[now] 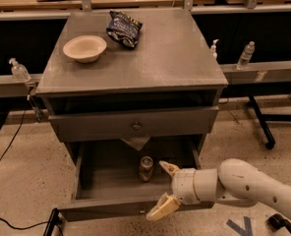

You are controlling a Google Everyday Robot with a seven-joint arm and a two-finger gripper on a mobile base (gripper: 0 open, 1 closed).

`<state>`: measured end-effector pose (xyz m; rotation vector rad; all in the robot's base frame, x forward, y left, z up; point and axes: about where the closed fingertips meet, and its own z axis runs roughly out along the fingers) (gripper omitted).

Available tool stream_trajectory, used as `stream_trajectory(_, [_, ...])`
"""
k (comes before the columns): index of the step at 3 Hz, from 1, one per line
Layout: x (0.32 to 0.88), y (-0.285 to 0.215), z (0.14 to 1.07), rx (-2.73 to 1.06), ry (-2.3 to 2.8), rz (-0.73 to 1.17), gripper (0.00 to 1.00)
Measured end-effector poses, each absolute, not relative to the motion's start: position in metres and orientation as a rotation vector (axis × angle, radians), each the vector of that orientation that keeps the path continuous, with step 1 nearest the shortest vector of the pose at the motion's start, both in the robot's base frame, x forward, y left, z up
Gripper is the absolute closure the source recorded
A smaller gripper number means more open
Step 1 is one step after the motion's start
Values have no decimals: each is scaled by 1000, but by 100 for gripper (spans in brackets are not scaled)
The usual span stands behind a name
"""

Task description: Pick orange can from middle drawer and place on counter

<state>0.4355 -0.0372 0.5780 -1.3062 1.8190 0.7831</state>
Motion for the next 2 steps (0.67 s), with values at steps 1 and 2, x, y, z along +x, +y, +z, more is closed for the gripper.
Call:
stream_trajectory(1, [477,-64,559,-1315,1767,586,0])
stream_trajectory(2, [521,-90,545,-1290,1734,459,0])
